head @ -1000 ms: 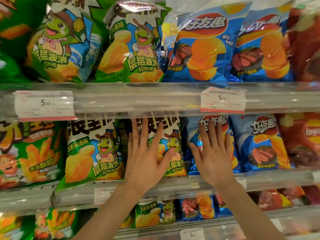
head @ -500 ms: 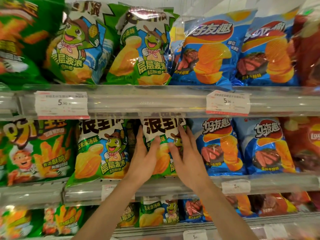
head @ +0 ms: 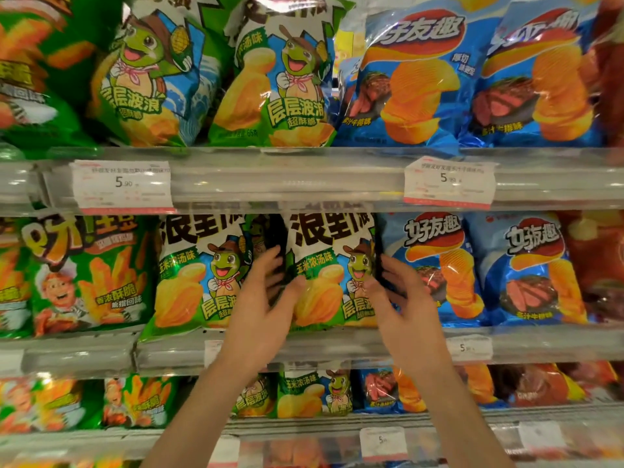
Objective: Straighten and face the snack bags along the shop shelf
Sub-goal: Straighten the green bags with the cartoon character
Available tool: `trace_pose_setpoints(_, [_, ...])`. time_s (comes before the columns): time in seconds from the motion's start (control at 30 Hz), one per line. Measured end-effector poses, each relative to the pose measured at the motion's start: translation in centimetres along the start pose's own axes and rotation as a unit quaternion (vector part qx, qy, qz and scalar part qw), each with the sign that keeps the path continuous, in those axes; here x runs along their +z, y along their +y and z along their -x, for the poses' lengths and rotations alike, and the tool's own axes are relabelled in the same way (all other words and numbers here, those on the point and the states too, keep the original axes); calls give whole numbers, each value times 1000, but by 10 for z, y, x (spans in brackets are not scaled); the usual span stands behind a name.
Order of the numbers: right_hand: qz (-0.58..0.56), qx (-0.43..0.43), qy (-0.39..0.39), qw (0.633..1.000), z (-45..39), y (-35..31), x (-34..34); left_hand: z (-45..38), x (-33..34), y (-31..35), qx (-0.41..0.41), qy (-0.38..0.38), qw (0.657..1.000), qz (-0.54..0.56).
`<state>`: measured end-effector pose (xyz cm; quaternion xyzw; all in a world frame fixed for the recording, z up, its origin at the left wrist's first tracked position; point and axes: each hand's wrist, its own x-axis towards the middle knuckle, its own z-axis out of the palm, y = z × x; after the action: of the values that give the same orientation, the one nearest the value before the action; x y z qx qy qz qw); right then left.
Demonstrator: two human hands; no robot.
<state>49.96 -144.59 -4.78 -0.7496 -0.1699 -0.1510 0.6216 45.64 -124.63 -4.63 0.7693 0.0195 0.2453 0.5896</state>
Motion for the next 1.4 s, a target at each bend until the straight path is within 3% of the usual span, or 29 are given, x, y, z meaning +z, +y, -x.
trace_pose_setpoints(0.1, [-22,24,35,999,19,4,-12,26,-14,-4,13,20,1000,-14])
trace_pose_setpoints(0.27, [-40,65,-28,997,48,10,-14,64,-32,-14,-29,47,998,-22])
trace_pose_setpoints(0.43, [-31,114,-40,992,71,18,-2,77,-50,-29,-63,59,996,-16])
trace_pose_setpoints(0.63, [-20,127,-4,992,84,11,29,74,-89,-37,-62,51,997,-8])
trace_pose_setpoints(0.83, [-2,89,7,996,80,-20,86,53,-139,-29,2,73,997,-32])
trace_pose_setpoints(1.0, [8,25,-29,999,50,-52,137,20,-145,-21,79,82,978,-172])
trace_pose_setpoints(1.27, [50,68,-89,992,-23,-62,184,-48,-133,-16,18,37,993,-110])
trace_pose_setpoints(1.4, [62,124,-104,985,-44,-58,189,-72,-130,-20,-16,61,994,-90])
